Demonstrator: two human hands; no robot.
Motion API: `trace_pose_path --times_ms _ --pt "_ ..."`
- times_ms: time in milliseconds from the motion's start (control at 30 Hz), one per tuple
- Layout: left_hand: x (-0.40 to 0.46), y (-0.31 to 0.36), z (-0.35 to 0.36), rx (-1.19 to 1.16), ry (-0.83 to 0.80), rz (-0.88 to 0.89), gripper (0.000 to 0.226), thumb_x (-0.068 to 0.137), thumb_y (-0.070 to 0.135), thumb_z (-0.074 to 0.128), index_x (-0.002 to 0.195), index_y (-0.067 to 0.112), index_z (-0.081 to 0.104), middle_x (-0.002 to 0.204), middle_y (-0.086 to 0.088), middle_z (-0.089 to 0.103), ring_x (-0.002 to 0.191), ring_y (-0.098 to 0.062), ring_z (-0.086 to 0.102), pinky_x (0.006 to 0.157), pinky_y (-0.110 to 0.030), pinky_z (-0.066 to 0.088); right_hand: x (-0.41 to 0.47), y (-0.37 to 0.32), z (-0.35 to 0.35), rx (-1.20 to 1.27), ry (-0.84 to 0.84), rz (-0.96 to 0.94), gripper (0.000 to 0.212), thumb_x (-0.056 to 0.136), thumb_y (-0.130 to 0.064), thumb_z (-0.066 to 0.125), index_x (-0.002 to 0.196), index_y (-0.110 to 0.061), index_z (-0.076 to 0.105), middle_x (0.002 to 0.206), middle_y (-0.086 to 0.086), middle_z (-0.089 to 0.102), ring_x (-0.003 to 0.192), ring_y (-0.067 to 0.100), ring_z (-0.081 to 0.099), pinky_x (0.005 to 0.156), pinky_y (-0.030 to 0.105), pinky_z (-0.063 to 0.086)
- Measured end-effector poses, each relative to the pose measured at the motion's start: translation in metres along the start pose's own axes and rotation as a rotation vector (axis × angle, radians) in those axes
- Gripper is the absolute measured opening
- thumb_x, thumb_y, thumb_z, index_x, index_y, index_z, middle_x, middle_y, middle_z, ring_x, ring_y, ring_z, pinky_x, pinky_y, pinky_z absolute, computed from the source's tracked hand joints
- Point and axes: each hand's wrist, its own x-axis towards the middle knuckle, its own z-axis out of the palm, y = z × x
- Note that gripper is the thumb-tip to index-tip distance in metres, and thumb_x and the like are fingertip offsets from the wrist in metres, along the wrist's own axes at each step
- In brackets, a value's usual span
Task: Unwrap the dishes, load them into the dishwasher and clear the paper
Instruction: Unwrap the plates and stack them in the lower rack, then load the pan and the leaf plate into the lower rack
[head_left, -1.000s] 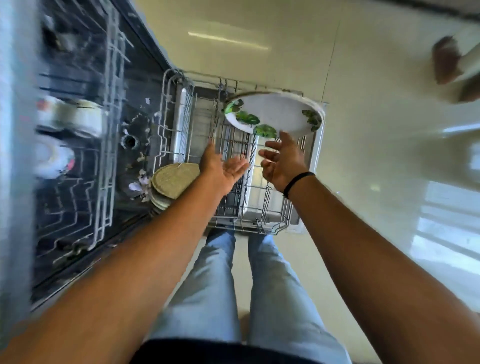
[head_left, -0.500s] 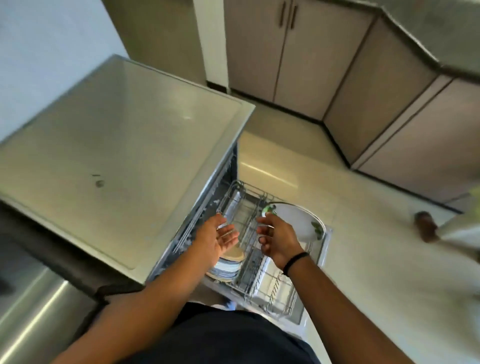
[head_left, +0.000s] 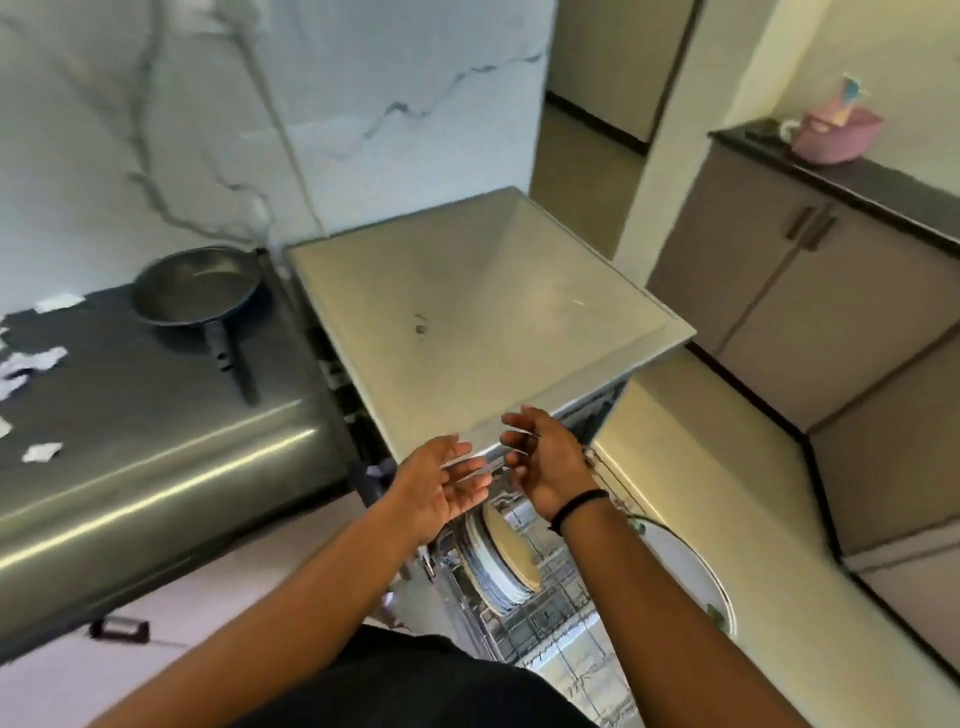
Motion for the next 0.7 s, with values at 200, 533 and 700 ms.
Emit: trace_pose_path --times_ms 200,533,700 --pt "-0.030 0.047 -0.078 -0.187 0.067 0.148 0.031 0.103 0.030 0.051 0.116 0.005 0.064 0.108 -0.017 0.071 0.091 -0.032 0.069 0.084 -0.042 0.057 -0.006 0.012 0.107 -0.188 -0.220 -0.006 0.028 0.099 -0.034 0.055 0.099 -0.010 0.069 0.066 0.001 0.063 0.050 0.012 0.050 0.041 0.019 0.036" --pt "-0.066 0.128 -0.254 -0.440 0.206 0.370 0.031 0.101 0.029 0.053 0.116 0.004 0.064 0.102 -0.016 0.072 0.089 -0.028 0.072 0.085 -0.042 0.060 -0.015 0.085 0.326 -0.429 -0.486 0.007 0.027 0.100 -0.034 0.054 0.101 -0.010 0.068 0.063 0.000 0.061 0.046 0.009 0.051 0.038 0.019 0.038" --pt "-0.070 0.164 -0.333 -0.462 0.224 0.418 0.030 0.101 0.029 0.053 0.115 0.004 0.065 0.090 -0.011 0.073 0.078 -0.022 0.072 0.067 -0.033 0.059 -0.010 0.124 0.413 -0.512 -0.502 -0.014 0.027 0.100 -0.032 0.055 0.105 -0.009 0.068 0.064 -0.001 0.059 0.050 0.010 0.050 0.044 0.020 0.040"
